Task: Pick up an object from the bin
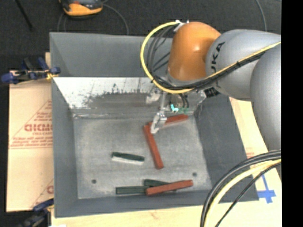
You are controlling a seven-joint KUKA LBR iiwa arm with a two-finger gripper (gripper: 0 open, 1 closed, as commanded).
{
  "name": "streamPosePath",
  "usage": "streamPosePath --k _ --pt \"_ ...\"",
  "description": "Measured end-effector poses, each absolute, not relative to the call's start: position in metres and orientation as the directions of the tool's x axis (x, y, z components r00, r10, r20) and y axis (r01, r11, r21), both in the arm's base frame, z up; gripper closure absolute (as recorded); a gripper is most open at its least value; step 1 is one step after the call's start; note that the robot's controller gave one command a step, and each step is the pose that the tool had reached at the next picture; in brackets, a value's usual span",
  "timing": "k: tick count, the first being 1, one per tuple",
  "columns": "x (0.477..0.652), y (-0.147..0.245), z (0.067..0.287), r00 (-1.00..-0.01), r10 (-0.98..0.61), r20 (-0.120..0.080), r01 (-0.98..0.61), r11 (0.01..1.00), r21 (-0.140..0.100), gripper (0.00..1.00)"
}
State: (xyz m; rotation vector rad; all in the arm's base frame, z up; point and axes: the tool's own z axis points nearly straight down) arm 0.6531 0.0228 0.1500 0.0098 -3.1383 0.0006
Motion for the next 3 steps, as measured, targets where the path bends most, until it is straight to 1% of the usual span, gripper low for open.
streamPosePath --k 1,2,3 --pt "0.655 0.023 0.155 -1.0 -0.006 -0.005 -0.006 1.0 0.0 0.0" --pt "0.643 0.04 0.082 -1.0 -0.013 -0.005 -0.013 1.0 0.001 1.0" --pt "0.644 0.039 0.08 -1.0 -0.012 -0.02 -0.012 1.0 0.001 0.0"
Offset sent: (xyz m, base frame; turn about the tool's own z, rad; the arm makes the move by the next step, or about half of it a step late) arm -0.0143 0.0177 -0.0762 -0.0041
